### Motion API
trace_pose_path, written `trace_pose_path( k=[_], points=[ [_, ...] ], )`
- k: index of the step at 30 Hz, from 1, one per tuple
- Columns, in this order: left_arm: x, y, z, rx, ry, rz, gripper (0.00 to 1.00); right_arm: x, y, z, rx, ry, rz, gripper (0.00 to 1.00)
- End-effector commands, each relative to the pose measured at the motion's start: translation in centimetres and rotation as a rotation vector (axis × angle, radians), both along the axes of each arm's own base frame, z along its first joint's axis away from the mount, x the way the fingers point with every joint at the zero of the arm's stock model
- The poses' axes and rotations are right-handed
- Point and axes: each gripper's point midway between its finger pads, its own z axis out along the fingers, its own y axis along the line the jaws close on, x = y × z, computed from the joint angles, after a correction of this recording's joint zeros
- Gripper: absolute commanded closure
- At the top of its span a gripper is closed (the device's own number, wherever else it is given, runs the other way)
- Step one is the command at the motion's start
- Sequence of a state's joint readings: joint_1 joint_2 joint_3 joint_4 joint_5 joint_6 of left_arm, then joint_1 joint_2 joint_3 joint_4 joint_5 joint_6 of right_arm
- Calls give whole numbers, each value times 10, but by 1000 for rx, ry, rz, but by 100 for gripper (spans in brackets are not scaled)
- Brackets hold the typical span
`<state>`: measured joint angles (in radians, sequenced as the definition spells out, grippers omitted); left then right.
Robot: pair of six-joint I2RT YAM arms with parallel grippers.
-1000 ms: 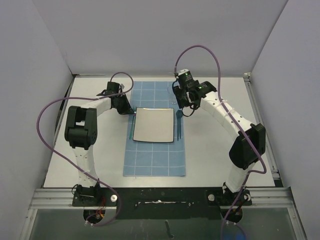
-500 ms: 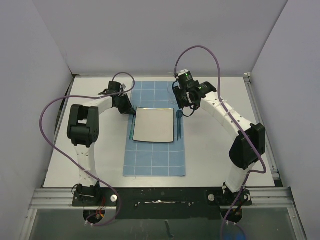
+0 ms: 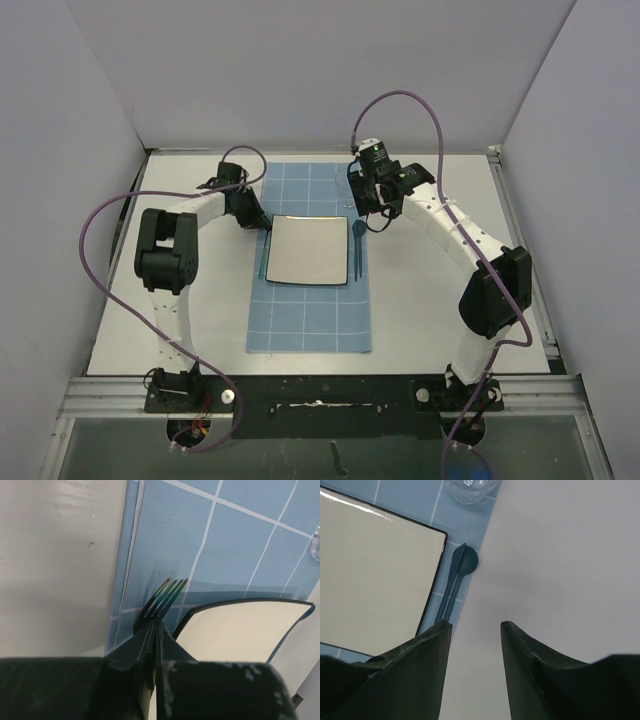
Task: Set the dinner table for one person
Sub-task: Adjust the fork on the napkin.
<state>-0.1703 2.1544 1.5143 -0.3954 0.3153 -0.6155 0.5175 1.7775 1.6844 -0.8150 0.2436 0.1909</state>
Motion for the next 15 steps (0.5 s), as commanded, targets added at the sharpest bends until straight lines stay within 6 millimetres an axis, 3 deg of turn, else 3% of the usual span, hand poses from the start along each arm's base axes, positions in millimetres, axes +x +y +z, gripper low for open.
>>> trace_pose_path(
  k=[1,7,15],
  points=[
    [-28,37,-38,142,141,91,100,6,4,14,43,-49,0,55],
    [-35,47,-42,168,174,135,100,4,2,14,43,-50,-2,55],
    [-36,55,-31,191,146,152,100,4,4,18,59,-56,2,55]
  ],
)
